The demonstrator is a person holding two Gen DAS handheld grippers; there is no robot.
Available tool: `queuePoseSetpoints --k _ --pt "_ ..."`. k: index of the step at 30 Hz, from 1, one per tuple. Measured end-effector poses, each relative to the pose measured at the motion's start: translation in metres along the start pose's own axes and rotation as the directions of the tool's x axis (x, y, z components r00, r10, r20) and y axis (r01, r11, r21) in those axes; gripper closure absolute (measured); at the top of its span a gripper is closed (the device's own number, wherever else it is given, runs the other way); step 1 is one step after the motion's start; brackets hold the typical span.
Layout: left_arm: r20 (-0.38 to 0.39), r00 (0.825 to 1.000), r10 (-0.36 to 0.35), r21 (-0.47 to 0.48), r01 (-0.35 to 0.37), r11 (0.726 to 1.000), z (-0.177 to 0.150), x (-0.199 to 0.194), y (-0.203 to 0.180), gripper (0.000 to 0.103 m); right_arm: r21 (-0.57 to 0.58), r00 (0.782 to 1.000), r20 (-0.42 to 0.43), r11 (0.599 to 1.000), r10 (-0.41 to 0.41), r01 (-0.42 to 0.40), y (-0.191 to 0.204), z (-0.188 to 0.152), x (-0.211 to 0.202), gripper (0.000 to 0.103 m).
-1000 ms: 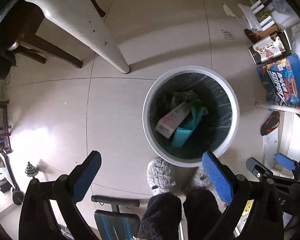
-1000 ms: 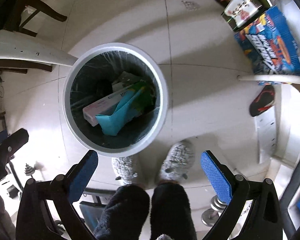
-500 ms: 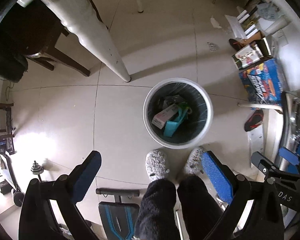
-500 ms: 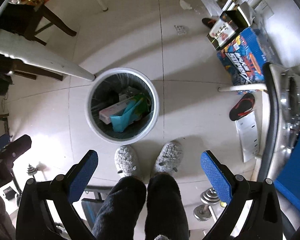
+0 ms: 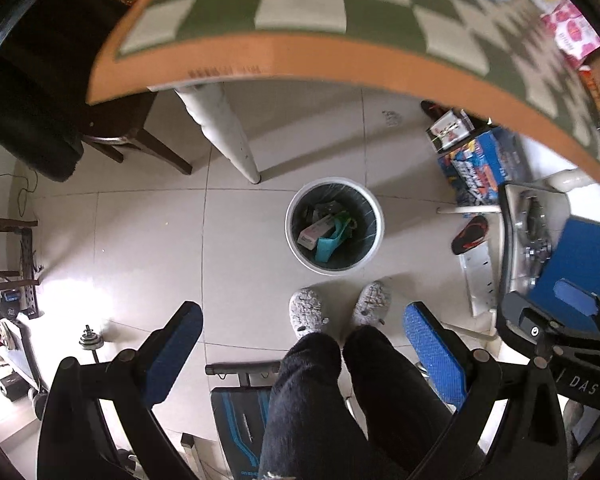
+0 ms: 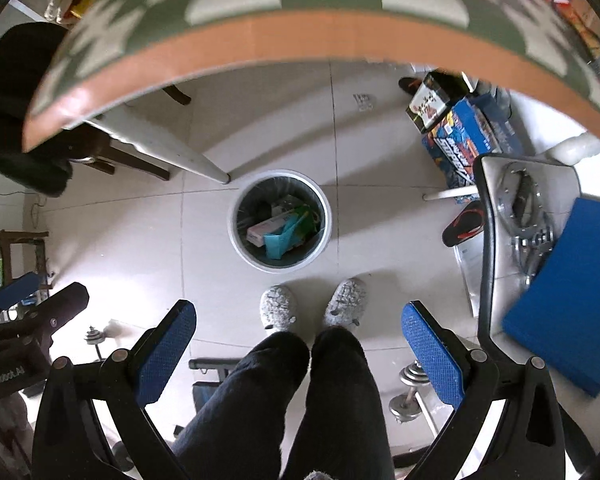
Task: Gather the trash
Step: 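Grasp the blue cartoon wrapper with the right tool while the left tool grasps the white medicine box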
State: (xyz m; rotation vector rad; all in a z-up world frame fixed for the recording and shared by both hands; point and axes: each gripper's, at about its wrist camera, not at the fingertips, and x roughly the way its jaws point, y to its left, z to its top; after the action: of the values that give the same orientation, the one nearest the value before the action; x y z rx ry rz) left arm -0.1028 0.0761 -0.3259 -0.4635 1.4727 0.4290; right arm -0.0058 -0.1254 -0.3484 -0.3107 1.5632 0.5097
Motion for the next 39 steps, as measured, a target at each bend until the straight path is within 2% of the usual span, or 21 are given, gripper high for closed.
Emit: queuePoseSetpoints --k 3,7,11,13,16,21,24,27,30,35,38,39 --pt "0.04 0.999 -0.003 0.007 0.002 1.0 0.002 -0.031 0.001 0.0 0.001 0.999 0.015 1.0 0.03 -0.03 0.008 -0.004 -0.035 0.0" --pt "0.109 0.993 0.036 0.009 -0.037 0.999 0.018 -0.063 -0.002 0.0 0.018 0.995 0.049 0.996 0.087 -0.088 0.018 0.003 -0.07 0.0" --pt "0.172 0.984 0.051 -0.02 -0.048 0.999 0.049 -0.084 -0.004 0.0 0.045 0.987 0.086 0.989 0.138 -0.142 0.018 0.03 -0.094 0.0" --pt "0.205 0.976 0.075 -0.037 -0.069 0.997 0.07 -0.09 -0.013 0.0 0.053 0.982 0.111 0.985 0.155 -0.161 0.013 0.055 -0.107 0.0" --pt "0.237 0.963 0.125 -0.074 -0.111 0.991 0.112 -0.095 -0.031 0.0 0.055 0.979 0.142 0.987 0.144 -0.153 -0.002 0.097 -0.124 0.0" --pt "0.257 0.953 0.158 -0.127 -0.129 0.983 0.201 -0.086 -0.078 0.0 0.145 0.973 0.196 0.978 0.123 -0.152 -0.066 0.201 -0.143 0.0" --pt "0.22 0.958 0.182 -0.17 -0.146 0.974 0.255 -0.076 -0.102 0.0 0.216 0.973 0.207 0.966 0.1 -0.145 -0.116 0.269 -0.138 0.0" --pt "0.173 0.964 0.202 -0.199 -0.167 0.966 0.31 -0.058 -0.126 0.0 0.285 0.98 0.183 0.95 0.081 -0.132 -0.164 0.353 -0.117 0.0" --pt "0.12 0.968 0.221 -0.223 -0.19 0.956 0.359 -0.037 -0.144 0.0 0.331 0.986 0.144 0.935 0.084 -0.128 -0.196 0.417 -0.088 0.001" --pt "0.04 0.98 0.193 -0.27 -0.175 0.947 0.42 -0.008 -0.163 0.0 0.347 0.991 0.081 0.929 0.104 -0.126 -0.213 0.497 -0.039 0.023" --pt "-0.006 0.987 0.159 -0.299 -0.153 0.942 0.453 0.006 -0.174 0.0 0.338 0.991 0.066 0.932 0.114 -0.129 -0.212 0.522 -0.021 0.051" --pt "-0.018 0.989 0.145 -0.311 -0.143 0.94 0.462 0.009 -0.177 0.0 0.331 0.992 0.064 0.935 0.111 -0.126 -0.21 0.527 -0.018 0.069"
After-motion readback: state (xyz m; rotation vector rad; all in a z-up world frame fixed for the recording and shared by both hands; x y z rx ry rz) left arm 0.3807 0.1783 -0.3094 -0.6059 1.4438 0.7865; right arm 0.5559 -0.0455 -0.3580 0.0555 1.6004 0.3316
